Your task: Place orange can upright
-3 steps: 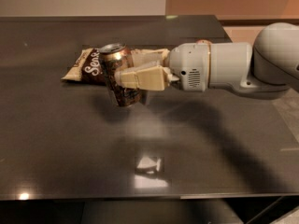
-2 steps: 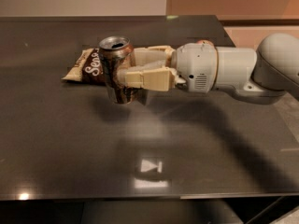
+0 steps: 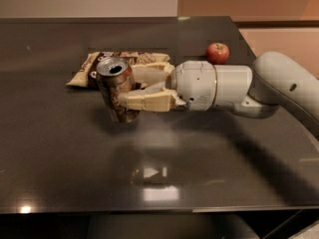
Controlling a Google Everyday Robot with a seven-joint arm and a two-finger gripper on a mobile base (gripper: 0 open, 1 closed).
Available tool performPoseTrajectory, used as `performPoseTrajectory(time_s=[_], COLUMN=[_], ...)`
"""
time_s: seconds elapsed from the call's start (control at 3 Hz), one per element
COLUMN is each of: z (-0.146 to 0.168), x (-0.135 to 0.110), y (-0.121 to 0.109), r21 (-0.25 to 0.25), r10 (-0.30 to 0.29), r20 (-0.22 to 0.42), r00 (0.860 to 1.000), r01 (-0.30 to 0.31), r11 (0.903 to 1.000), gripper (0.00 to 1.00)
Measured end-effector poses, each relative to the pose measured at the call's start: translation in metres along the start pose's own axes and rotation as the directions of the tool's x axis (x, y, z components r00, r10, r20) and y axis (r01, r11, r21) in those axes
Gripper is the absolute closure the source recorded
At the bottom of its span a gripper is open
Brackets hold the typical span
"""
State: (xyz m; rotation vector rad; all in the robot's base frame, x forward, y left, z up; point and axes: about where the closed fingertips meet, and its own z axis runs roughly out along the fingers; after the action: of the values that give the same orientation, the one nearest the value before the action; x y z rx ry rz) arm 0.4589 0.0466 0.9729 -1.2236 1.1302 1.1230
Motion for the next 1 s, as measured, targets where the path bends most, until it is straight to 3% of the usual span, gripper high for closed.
performPoseTrajectory(time_s=[0.67, 1.0], z=[0.014, 0.022], x=[0.037, 0.060], y=[-0.002, 0.000], r21=[-0.013, -0.052], r10=[0.065, 0.091], r20=[-0.087, -0.088], r00=[0.994, 0.992], r01=[-0.067, -0.095], r11=[0.9977, 0.9941], gripper=[1.00, 1.00])
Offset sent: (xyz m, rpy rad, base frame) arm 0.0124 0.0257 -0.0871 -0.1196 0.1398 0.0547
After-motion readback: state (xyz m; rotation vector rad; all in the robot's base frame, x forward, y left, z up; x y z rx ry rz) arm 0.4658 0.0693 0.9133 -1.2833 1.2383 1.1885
